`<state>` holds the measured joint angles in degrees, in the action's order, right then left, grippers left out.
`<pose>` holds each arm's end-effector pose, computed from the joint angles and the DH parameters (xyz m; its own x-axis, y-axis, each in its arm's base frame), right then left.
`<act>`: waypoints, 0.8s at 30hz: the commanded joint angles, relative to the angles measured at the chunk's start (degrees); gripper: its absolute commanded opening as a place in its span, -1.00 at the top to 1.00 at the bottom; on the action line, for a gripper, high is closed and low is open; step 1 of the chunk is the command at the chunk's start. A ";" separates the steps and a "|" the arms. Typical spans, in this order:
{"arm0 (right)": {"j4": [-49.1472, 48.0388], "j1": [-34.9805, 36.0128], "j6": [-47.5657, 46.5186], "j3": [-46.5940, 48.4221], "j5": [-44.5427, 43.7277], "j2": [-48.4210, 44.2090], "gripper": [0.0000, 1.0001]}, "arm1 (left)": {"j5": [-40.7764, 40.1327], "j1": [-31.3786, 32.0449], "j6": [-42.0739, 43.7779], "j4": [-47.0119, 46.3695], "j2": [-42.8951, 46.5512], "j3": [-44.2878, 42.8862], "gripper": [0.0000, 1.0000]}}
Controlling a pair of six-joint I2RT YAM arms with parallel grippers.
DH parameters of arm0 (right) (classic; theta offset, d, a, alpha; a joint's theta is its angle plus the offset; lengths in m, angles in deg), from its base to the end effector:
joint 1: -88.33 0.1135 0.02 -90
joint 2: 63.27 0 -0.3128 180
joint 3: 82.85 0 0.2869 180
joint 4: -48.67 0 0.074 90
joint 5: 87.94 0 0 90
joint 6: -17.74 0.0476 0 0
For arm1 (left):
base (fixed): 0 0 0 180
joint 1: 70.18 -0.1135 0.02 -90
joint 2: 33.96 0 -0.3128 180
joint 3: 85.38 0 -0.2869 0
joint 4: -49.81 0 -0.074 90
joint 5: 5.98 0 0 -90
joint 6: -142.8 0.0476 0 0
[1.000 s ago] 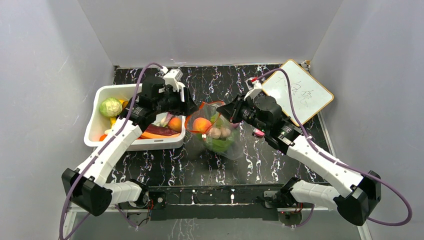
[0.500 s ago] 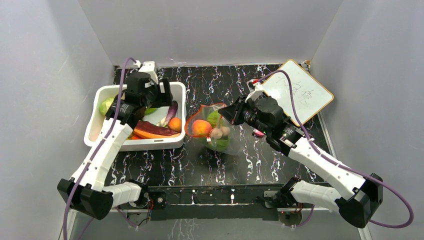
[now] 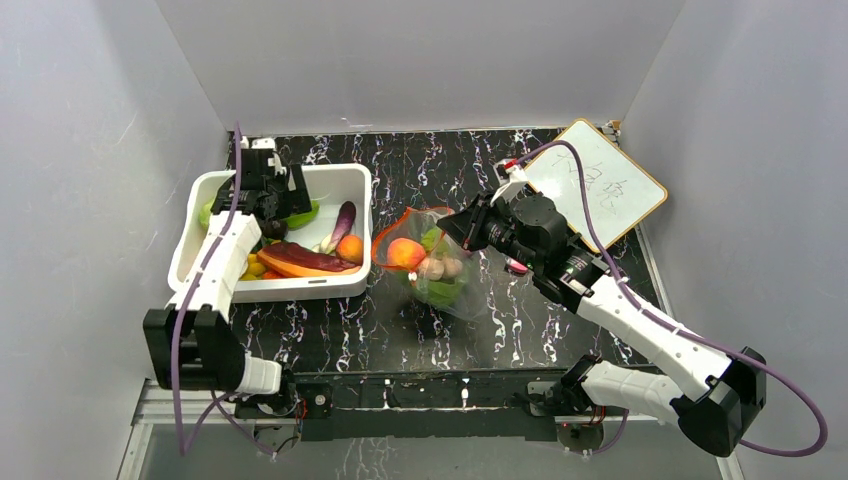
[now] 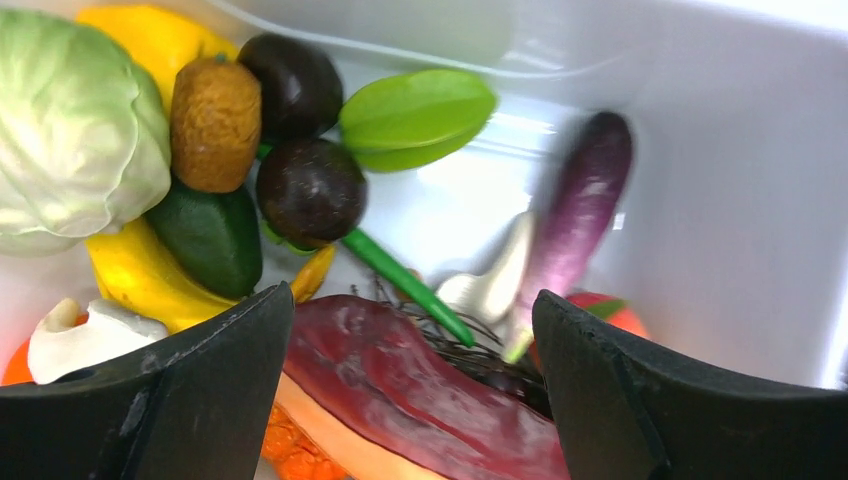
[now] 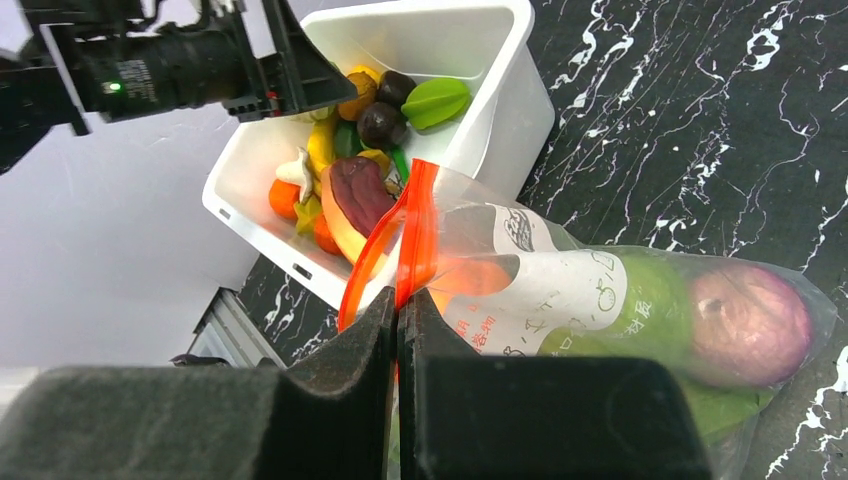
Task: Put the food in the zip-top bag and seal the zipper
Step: Pick up the fake fruit from the bin.
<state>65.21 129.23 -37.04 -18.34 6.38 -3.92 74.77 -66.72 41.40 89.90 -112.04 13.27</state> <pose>0.1982 0.1764 0.3844 -0.5306 0.3013 -0.7923 -0.4930 0.6507 0.5775 0.3385 -0.0128 0.3634 -0.5728 -0.1608 -0.8038 -0.1858 0.9805 -0.0638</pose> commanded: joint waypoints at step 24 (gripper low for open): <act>-4.58 0.21 -2.26 1.53 -0.93 -2.00 1.00 | -2.89 -8.51 0.67 -10.16 -17.26 0.46 -0.67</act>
<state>65.48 129.23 -38.00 -19.14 6.33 -3.94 72.43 -74.61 41.29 80.28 -129.36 15.52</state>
